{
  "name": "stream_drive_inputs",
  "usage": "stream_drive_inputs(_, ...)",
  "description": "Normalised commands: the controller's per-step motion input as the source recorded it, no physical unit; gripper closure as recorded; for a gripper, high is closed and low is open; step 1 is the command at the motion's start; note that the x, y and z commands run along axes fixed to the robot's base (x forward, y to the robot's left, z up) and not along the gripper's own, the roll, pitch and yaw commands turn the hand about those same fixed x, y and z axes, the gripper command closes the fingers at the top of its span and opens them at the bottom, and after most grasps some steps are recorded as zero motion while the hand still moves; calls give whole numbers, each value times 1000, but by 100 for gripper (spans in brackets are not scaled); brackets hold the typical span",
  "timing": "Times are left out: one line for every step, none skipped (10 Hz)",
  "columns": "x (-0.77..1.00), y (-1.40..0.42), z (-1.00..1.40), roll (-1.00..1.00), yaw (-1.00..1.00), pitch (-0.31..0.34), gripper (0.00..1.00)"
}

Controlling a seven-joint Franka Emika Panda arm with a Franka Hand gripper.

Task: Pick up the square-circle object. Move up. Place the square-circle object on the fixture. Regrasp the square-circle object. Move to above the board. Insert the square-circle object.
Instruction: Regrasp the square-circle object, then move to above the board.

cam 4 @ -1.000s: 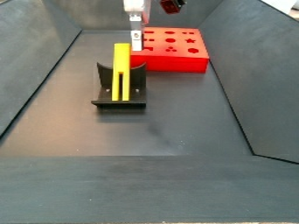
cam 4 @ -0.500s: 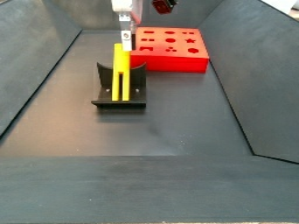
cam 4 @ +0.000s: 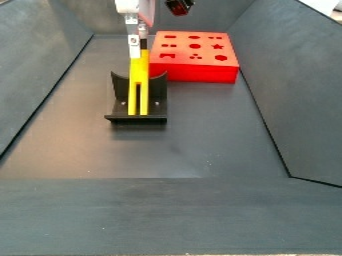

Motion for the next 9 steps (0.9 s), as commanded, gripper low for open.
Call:
stream_drive_inputs(0,500,167,0,0,0,100)
stream_drive_inputs(336,-61,1000,89,-177,-341,100)
stream_drive_inputs(333,-61,1000,89,-179,-328,100)
stream_drive_inputs(286,-52,1000,92,-186,-181,100)
stream_drive_inputs(277,-50,1000,84,-182,-124,100)
stream_drive_inputs(267,-48,1000,63,-153,-10,100)
stream_drive_inputs(264,-49,1000,52,-138,43,100)
stream_drive_inputs(258,-50,1000,33,-100,136,100)
stream_drive_inputs(250,-51,1000,12,-69,179,100)
